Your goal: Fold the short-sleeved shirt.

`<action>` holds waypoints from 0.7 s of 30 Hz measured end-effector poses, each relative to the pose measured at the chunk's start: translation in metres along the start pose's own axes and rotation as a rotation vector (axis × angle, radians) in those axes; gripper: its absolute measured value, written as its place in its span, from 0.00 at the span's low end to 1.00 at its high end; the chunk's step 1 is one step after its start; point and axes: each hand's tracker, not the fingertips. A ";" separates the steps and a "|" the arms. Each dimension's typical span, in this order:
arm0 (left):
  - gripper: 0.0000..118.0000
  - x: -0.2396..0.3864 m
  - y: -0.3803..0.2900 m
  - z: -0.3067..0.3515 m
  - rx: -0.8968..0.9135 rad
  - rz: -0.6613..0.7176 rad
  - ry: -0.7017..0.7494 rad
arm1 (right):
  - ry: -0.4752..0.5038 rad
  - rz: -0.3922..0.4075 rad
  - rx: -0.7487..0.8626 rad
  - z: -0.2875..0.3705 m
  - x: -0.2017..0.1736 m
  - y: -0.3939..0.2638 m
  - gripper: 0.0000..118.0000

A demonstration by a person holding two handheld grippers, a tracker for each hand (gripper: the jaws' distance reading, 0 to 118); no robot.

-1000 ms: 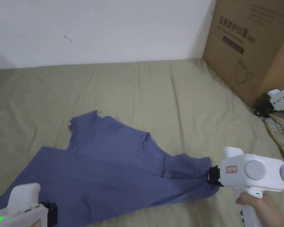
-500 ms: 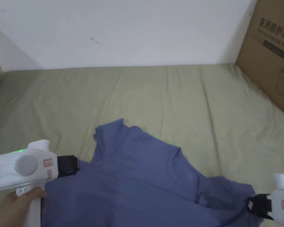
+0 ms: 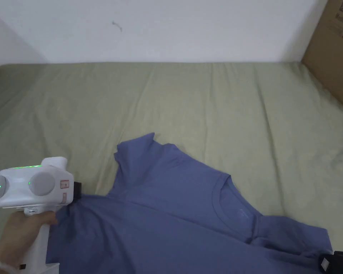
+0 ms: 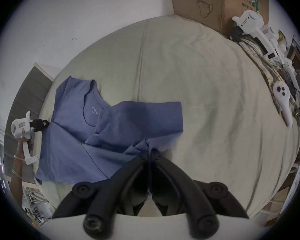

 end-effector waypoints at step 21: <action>0.01 -0.032 0.078 0.349 0.531 -0.024 0.126 | 0.204 0.002 0.428 0.169 -0.113 0.154 0.03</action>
